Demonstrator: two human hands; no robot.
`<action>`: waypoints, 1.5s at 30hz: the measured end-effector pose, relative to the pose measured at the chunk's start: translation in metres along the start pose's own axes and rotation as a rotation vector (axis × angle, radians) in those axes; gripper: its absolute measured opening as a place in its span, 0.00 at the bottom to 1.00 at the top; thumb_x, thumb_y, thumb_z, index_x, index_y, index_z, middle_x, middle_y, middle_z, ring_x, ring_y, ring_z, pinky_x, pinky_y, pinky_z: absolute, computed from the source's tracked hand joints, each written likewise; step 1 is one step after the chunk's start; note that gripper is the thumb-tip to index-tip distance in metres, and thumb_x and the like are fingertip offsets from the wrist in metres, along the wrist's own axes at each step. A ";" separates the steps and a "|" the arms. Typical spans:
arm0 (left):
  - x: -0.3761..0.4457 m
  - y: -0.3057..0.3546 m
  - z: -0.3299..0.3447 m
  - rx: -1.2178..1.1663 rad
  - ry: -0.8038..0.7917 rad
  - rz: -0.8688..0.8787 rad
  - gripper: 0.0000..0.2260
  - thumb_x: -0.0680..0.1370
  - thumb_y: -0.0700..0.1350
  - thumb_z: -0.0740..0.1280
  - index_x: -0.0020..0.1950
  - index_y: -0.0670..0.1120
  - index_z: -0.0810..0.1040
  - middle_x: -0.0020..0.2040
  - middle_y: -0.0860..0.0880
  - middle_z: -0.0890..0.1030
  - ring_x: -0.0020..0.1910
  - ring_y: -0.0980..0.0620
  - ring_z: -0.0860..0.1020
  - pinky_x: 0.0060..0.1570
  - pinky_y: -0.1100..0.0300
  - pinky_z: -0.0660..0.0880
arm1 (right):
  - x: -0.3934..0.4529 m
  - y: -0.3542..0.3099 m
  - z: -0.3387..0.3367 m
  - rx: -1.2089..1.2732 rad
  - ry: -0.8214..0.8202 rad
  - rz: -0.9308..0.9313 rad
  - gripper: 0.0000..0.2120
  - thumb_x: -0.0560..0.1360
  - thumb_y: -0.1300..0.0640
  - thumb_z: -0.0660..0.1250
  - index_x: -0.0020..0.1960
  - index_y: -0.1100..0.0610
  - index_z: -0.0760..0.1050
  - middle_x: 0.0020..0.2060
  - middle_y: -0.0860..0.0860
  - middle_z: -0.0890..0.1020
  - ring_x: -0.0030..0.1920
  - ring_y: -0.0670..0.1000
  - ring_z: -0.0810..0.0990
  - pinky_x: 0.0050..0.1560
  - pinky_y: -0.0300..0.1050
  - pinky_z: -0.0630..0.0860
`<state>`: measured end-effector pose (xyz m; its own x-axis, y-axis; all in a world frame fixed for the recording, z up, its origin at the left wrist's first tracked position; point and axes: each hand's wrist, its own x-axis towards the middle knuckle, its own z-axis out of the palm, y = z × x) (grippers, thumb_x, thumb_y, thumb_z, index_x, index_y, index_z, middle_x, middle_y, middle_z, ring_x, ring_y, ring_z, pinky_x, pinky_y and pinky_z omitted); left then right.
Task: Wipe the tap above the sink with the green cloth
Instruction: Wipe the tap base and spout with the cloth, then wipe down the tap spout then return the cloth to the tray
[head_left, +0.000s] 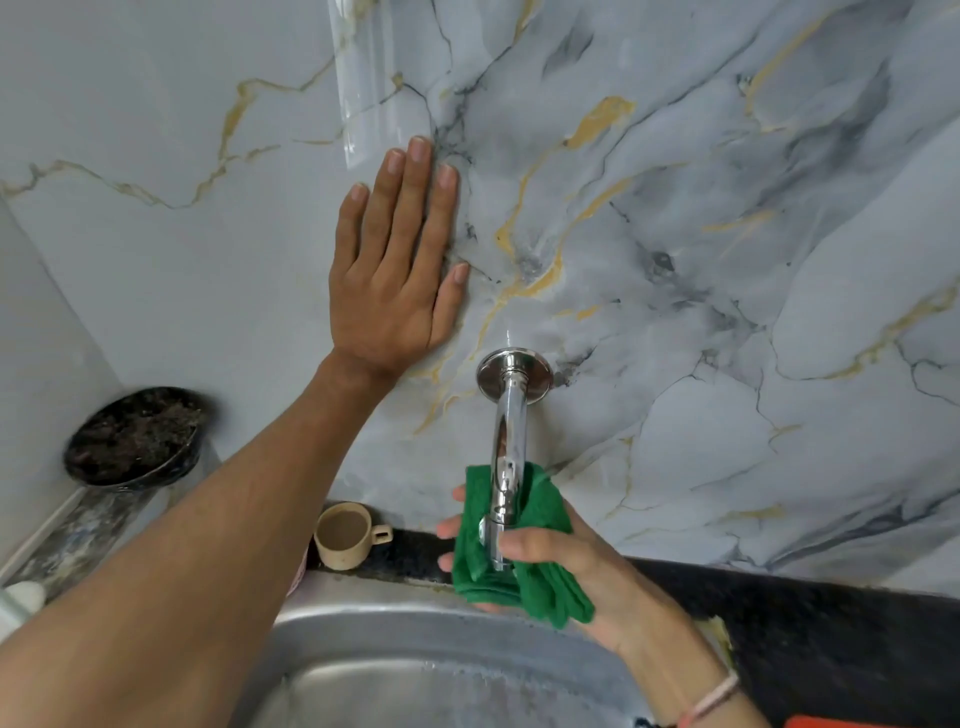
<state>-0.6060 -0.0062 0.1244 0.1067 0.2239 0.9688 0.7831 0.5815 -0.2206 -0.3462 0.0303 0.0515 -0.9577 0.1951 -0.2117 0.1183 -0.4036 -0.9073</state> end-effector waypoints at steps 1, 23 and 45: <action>0.000 0.000 0.000 -0.002 0.001 -0.001 0.29 0.84 0.52 0.51 0.84 0.42 0.55 0.80 0.37 0.68 0.80 0.39 0.65 0.81 0.44 0.60 | -0.008 0.002 -0.001 -0.018 0.064 -0.021 0.26 0.64 0.50 0.82 0.60 0.53 0.83 0.61 0.61 0.86 0.62 0.67 0.84 0.61 0.63 0.83; 0.015 0.020 -0.042 -0.030 -0.265 -0.103 0.28 0.86 0.51 0.54 0.84 0.40 0.56 0.82 0.36 0.63 0.83 0.39 0.60 0.82 0.41 0.61 | -0.043 0.029 0.045 -1.589 0.422 -0.623 0.43 0.67 0.57 0.80 0.78 0.50 0.66 0.84 0.55 0.56 0.84 0.58 0.50 0.73 0.50 0.69; -0.106 0.444 -0.334 -1.159 -1.545 -1.287 0.18 0.73 0.38 0.80 0.59 0.37 0.78 0.49 0.40 0.83 0.42 0.49 0.80 0.39 0.58 0.80 | -0.385 0.092 -0.185 -0.034 0.805 0.253 0.16 0.76 0.64 0.74 0.62 0.68 0.81 0.54 0.68 0.85 0.45 0.59 0.88 0.42 0.47 0.84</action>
<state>-0.0651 -0.0331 -0.0380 -0.4915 0.7756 -0.3961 -0.0038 0.4529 0.8916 0.0818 0.0837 -0.0176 -0.4238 0.6852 -0.5924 0.3243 -0.4959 -0.8055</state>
